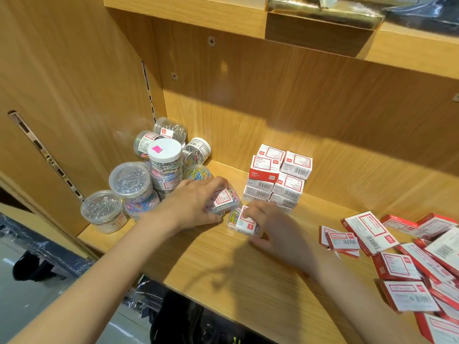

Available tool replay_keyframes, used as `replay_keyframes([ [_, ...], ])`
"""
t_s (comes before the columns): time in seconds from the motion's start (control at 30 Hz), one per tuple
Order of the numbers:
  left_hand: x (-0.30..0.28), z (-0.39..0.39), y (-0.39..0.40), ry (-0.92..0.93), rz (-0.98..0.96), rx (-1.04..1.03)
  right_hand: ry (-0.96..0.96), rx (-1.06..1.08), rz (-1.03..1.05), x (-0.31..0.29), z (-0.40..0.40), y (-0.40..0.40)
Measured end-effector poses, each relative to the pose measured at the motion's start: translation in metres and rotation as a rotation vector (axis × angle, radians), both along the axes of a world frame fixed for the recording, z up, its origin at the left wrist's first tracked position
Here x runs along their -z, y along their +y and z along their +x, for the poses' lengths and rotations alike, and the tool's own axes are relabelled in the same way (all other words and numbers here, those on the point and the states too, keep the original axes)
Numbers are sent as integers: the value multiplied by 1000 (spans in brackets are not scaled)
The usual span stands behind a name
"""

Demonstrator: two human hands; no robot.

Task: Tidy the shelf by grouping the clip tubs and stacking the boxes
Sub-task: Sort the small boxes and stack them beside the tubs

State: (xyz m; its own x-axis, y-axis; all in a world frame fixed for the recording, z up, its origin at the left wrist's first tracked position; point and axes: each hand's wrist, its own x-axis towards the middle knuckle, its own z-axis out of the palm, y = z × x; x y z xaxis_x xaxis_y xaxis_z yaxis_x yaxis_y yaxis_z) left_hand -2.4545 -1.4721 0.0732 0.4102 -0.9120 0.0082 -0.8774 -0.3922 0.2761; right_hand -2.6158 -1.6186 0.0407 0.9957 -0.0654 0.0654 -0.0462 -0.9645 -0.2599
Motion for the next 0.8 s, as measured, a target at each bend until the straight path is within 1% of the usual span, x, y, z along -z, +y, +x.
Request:
replay_keyframes([
  [0.03,4,-7,3,-33,-67,-43,-3,19,18,-2,0,0],
  [0.07,11,-14,5,-113,-121,-100,-3,41,23,-5,-1,0],
  [0.1,18,-21,5,-198,-133,-157,-1,66,20,-7,-1,0],
  [0.17,28,-31,3,-240,-144,-221,12,100,19,-10,-1,0],
  [0.23,33,-32,2,-182,-184,-222,22,94,26,-10,-1,0],
  [0.33,32,-23,2,12,-296,-114,38,65,48,-12,-2,-2],
  [0.4,30,-19,3,80,-322,-100,64,66,47,-12,-3,-4],
  [0.47,30,-18,7,41,-306,-157,78,53,89,-16,-4,-6],
  [0.53,32,-17,12,-5,-297,-219,54,31,193,-24,-6,-5],
  [0.6,34,-18,16,-12,-309,-272,-5,21,291,-38,-4,0],
  [0.63,35,-19,17,-27,-323,-295,-72,-2,302,-45,0,4],
  [0.7,38,-23,21,-81,-364,-340,-218,-83,244,-55,13,10],
  [0.73,38,-25,23,-96,-383,-360,-244,-110,204,-58,22,12],
  [0.8,39,-26,29,-78,-380,-381,-220,-142,110,-61,40,15],
])
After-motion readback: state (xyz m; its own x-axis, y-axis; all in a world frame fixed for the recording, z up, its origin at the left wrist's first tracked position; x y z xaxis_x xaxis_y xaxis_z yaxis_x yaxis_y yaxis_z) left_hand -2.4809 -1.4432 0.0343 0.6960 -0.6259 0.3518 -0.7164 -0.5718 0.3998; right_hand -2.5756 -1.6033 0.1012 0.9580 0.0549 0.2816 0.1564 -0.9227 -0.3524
